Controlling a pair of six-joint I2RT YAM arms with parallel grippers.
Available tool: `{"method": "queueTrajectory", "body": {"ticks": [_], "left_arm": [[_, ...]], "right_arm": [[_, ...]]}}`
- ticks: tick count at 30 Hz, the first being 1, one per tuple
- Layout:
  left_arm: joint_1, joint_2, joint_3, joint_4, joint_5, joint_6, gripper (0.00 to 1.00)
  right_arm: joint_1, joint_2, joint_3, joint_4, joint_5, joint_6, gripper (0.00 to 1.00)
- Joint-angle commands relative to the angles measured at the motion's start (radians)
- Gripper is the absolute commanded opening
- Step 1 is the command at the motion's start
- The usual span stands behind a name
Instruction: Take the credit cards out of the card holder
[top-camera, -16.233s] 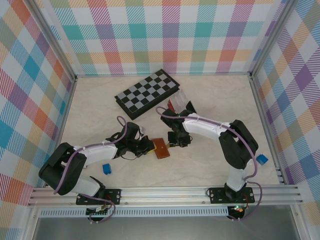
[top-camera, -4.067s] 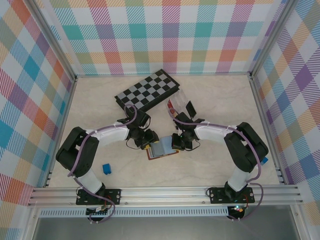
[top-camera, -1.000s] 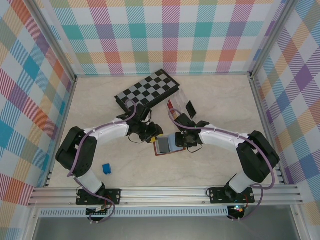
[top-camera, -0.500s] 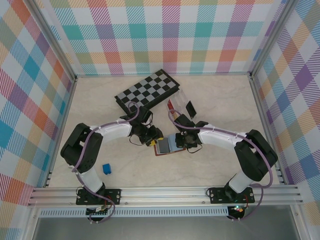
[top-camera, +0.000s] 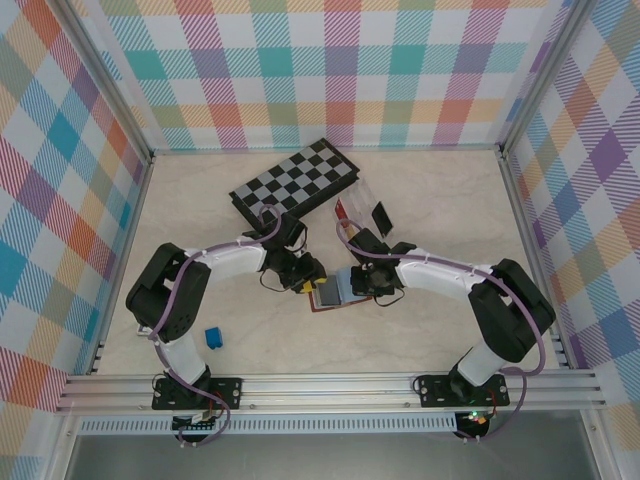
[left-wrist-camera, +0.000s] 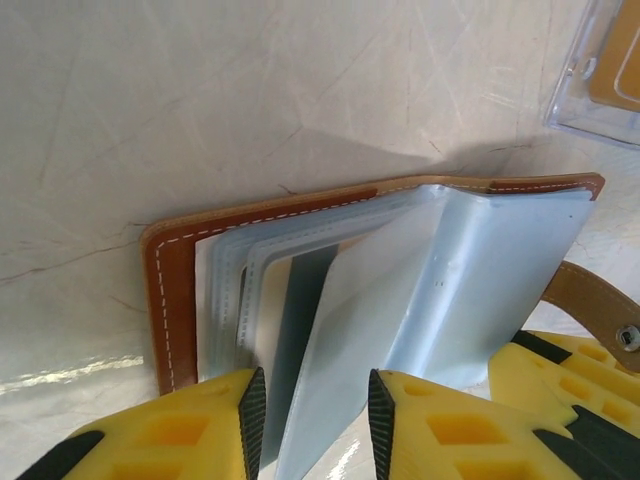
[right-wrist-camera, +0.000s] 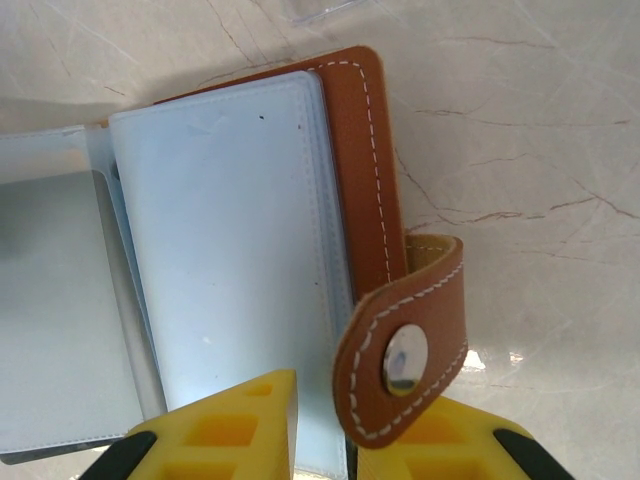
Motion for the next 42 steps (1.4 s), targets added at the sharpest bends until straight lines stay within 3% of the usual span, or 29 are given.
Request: {"method": "queueTrajectory", "body": {"ticks": [1,9,32,38,42], "left_arm": [[-0.003,-0.021,0.03,-0.033,-0.001,0.033,0.35],[-0.002,-0.037,0.046,-0.068,-0.012,0.059,0.35],[-0.028,0.003,0.056,0.032,0.067,0.021,0.15],[-0.03,-0.005,0.106,-0.12,-0.02,0.099,0.05],[-0.03,-0.045,0.165,-0.311,-0.137,0.208,0.02]], "right_arm": [[0.003,0.011,0.009,-0.022,-0.011,0.019,0.21],[0.003,0.01,0.006,-0.027,-0.01,0.021,0.21],[0.003,0.002,0.005,-0.029,-0.015,0.024,0.2],[0.004,-0.041,0.01,-0.038,-0.045,0.027,0.22],[0.003,-0.098,0.005,-0.001,-0.15,-0.001,0.3]]}}
